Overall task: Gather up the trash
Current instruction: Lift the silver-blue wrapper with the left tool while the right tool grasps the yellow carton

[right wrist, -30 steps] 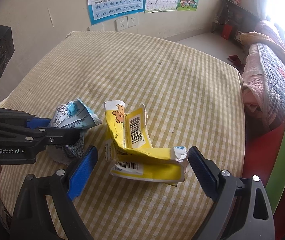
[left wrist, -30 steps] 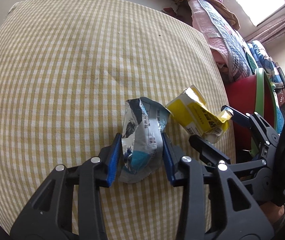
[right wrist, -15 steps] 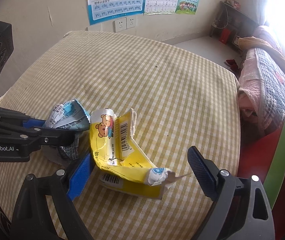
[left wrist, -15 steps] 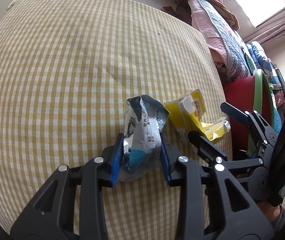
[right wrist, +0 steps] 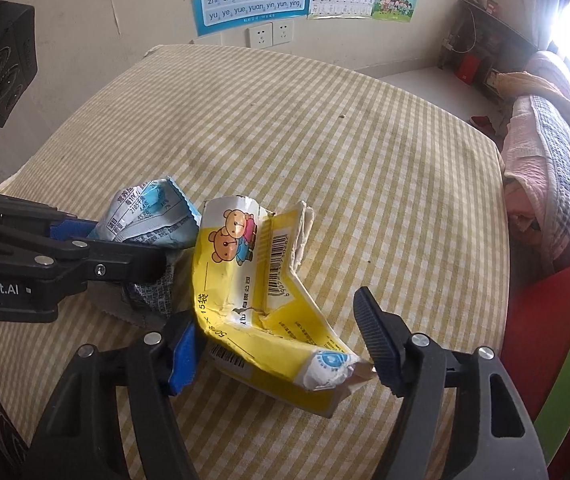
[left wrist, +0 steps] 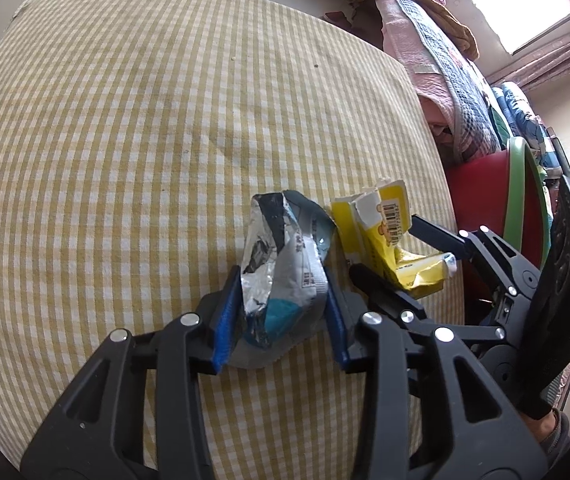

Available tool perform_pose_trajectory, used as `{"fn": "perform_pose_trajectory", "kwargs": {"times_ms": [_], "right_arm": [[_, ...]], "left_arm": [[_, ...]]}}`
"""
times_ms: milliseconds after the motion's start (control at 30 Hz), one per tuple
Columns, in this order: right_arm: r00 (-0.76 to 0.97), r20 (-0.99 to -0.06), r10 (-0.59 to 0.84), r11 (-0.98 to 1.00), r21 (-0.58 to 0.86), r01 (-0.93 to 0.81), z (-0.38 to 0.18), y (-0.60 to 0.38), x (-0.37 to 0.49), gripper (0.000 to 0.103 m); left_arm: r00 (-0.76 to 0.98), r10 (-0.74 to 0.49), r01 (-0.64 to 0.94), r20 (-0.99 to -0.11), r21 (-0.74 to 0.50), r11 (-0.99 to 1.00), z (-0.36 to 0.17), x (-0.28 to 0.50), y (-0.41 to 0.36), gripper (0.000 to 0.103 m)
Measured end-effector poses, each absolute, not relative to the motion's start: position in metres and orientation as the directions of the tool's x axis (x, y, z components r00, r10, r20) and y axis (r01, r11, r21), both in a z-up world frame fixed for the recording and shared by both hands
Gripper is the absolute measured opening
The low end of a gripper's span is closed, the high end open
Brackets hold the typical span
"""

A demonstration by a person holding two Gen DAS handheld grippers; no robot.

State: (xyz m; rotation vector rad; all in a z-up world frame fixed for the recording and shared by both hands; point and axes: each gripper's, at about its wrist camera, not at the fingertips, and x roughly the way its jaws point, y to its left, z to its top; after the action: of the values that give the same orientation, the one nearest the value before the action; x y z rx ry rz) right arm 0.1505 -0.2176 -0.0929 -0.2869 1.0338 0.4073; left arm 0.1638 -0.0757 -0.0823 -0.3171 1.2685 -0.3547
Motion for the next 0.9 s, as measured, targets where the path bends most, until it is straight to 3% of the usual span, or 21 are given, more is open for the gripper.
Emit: {"fn": "perform_pose_trajectory", "kwargs": {"times_ms": [167,433,900], "right_arm": [[0.434,-0.877,0.206,0.897,-0.007,-0.441,-0.093,-0.220,0.150,0.065],[0.435,-0.879,0.195,0.894,-0.023,-0.447,-0.091,-0.218,0.144,0.061],[0.439,-0.862,0.254,0.904,0.050,-0.426,-0.060,-0.213,0.119,0.062]], "left_arm": [[0.259,-0.417,0.088,-0.871,-0.409,0.908,-0.082,0.163,-0.078,0.036],[0.260,-0.427,0.072,-0.866,-0.424,0.903,-0.081,0.163,-0.074,0.024],[0.336,-0.378,0.051,-0.863,-0.384,0.922,-0.055,0.129,-0.032,0.023]]}}
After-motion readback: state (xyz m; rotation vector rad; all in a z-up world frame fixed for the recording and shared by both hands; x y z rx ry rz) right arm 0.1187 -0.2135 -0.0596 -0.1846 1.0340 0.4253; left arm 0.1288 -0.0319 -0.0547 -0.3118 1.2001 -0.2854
